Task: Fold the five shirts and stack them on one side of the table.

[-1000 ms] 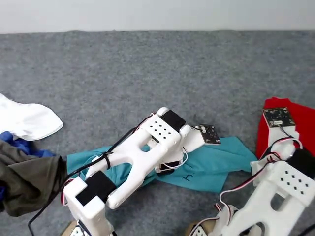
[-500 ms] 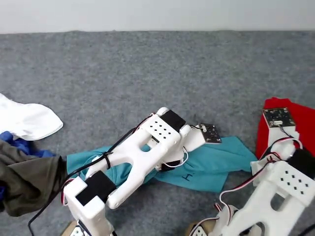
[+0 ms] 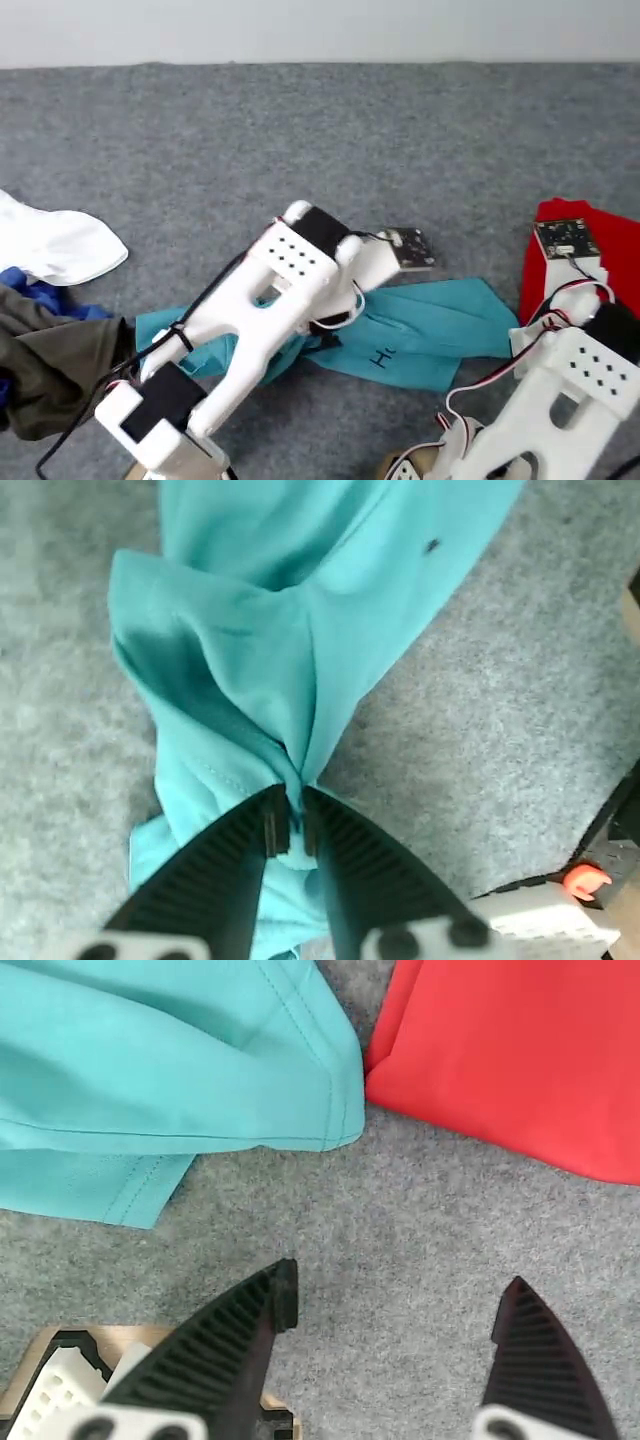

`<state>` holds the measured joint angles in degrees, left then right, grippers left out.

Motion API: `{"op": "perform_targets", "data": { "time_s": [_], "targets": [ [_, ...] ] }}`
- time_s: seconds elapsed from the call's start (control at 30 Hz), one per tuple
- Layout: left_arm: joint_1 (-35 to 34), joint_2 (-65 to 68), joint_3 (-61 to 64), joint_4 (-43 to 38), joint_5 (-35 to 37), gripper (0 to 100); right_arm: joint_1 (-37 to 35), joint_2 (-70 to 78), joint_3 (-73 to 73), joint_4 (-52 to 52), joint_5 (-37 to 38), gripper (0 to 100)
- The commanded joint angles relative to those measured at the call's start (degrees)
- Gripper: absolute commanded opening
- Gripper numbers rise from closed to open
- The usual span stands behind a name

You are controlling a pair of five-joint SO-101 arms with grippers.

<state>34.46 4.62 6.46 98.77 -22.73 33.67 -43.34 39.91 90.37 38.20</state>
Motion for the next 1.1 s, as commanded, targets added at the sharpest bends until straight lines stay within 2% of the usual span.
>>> {"op": "perform_targets", "data": {
  "time_s": [0.0, 0.07, 0.17, 0.27, 0.37, 0.5, 0.67, 0.97, 1.07],
  "targets": [
    [-3.25, -3.08, -2.07, 1.76, -0.35, 1, -3.21, -0.66, -3.25, 1.36, 0.88, 31.3],
    [-4.40, -3.16, -2.15, 1.76, -0.35, 1, -7.69, -0.57, -2.73, 2.86, 0.79, 29.9],
    [-5.27, -3.16, -2.15, 1.76, -0.35, 1, -17.71, -0.57, 1.05, 2.51, 0.70, 20.9],
    [-5.27, -3.16, -2.15, 1.76, -0.18, 1, -26.86, -0.57, 6.68, -3.82, 0.44, 9.7],
    [-5.36, -3.16, -2.15, 1.76, -0.09, 1, -32.13, -0.57, 11.87, -11.47, 0.35, 3.4],
    [-5.36, -3.16, -2.15, 1.76, 0.00, 1, -33.19, -0.48, 17.67, -19.65, 0.35, 1.4],
    [-5.36, -6.33, -2.24, 1.67, 0.00, 1, -33.19, -0.48, 21.10, -24.92, 0.35, 1.4],
    [-8.26, -8.26, -1.89, 1.67, 0.00, 1, -33.19, -1.10, 21.10, -26.24, -8.18, 1.3],
    [-9.76, -8.26, -1.80, 1.67, -0.18, 1, -33.19, -1.19, 21.10, -26.15, -8.62, 1.3]
  ]
}}
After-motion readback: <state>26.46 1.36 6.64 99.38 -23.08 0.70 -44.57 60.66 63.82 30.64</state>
